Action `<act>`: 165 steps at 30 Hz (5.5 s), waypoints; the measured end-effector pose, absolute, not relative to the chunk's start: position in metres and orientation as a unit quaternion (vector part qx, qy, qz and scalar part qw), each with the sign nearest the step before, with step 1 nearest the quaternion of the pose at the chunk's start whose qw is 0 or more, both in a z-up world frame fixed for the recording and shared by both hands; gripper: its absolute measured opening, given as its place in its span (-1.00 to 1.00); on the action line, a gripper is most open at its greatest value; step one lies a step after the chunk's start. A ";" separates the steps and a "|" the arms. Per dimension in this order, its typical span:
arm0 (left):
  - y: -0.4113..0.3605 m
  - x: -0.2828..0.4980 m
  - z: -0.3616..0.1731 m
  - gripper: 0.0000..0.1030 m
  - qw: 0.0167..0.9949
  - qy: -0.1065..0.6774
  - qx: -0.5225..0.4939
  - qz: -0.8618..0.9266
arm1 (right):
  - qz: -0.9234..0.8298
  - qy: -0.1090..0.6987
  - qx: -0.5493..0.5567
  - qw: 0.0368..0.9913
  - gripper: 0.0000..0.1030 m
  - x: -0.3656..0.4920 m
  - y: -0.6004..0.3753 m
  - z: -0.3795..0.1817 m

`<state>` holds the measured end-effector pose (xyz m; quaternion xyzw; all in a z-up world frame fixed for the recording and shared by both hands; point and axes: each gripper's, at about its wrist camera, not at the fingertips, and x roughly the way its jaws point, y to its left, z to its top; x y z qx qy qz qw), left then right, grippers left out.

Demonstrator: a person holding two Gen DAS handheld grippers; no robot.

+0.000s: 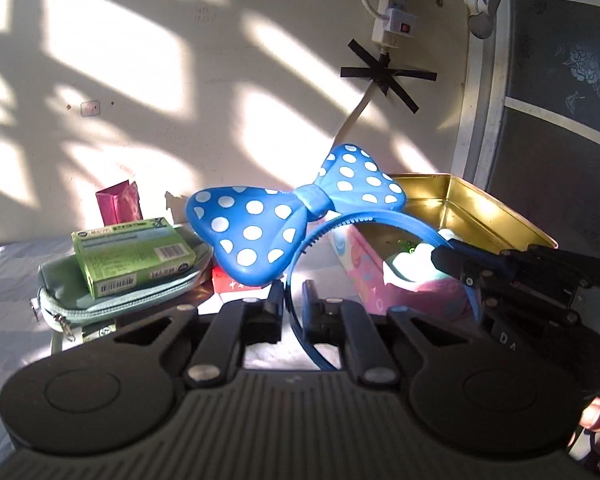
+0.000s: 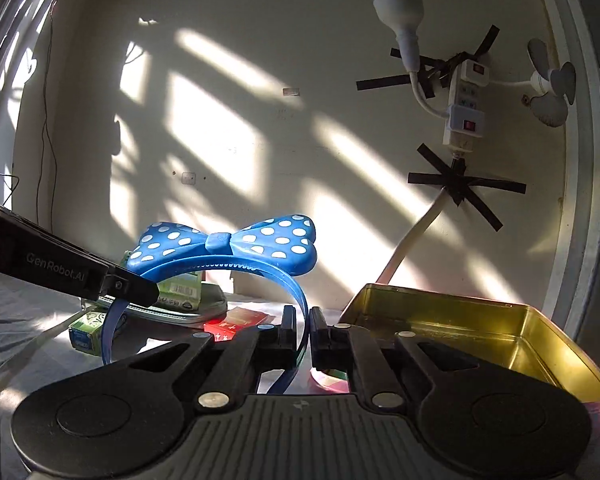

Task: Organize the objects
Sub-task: 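Lift the headband, carry it into the tin, open the right gripper, then withdraw the right gripper from the tin toward the remaining items, then reach the right gripper to the Crest toothpaste box and grasp it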

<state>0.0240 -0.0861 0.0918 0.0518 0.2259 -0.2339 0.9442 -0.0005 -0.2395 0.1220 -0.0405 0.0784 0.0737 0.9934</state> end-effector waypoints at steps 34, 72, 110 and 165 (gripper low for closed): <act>-0.223 0.065 0.070 -0.16 0.929 0.243 0.115 -0.253 | -0.066 0.095 0.101 0.988 -0.42 0.029 -0.360 0.099; -0.022 0.039 -0.009 -0.13 0.948 0.299 0.071 -0.085 | 0.074 0.224 0.047 0.971 -0.41 0.004 -0.197 0.072; 0.132 0.028 0.001 0.07 0.971 0.218 -0.077 0.057 | 0.256 0.297 0.045 0.919 0.35 0.122 -0.039 0.066; 0.055 0.096 0.014 0.60 0.932 0.327 -0.037 -0.154 | 0.219 0.310 -0.103 0.919 0.12 0.029 -0.191 0.057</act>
